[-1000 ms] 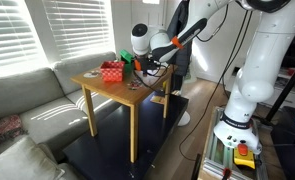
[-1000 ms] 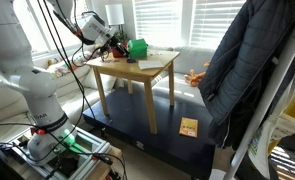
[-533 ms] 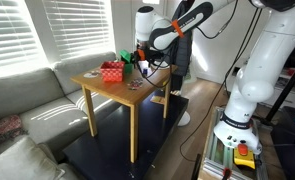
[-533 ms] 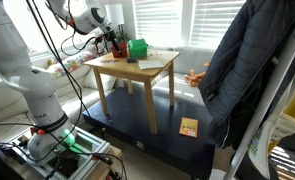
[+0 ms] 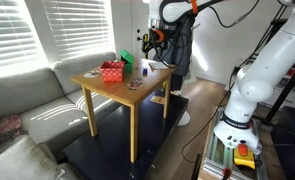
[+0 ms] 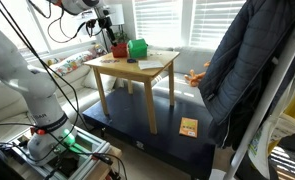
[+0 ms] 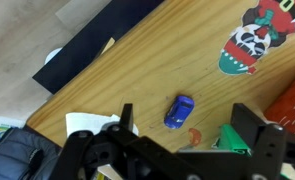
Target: Flip the toy car over
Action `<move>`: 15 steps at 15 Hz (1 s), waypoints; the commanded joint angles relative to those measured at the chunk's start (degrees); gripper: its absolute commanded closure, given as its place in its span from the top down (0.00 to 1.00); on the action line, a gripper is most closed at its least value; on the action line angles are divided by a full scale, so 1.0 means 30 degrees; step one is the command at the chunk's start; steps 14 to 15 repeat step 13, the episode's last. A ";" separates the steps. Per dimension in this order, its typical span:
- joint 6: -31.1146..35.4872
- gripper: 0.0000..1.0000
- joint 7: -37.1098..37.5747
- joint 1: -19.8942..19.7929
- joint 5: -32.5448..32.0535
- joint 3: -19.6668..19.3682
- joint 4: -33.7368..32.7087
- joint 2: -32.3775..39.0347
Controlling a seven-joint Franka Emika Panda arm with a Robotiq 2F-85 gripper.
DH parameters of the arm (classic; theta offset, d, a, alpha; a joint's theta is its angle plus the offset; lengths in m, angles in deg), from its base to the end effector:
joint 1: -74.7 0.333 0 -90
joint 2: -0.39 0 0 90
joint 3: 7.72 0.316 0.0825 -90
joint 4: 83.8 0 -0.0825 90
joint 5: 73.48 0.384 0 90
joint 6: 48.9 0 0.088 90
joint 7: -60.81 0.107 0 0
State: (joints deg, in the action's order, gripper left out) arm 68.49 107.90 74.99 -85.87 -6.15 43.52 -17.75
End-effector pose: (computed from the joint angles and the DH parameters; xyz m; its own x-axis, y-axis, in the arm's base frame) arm 0.4727 0.0046 0.5186 0.7429 -0.6233 0.2442 -0.6511 -0.7575 0.0472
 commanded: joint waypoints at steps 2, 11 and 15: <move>-0.0234 1.00 -0.5393 -0.0421 0.0733 -0.0586 0.1206 -0.3586; -0.0457 1.00 -1.1233 -0.0919 0.2548 -0.1111 0.1123 -0.5363; -0.0449 1.00 -1.1341 -0.0887 0.2585 -0.1120 0.1209 -0.5402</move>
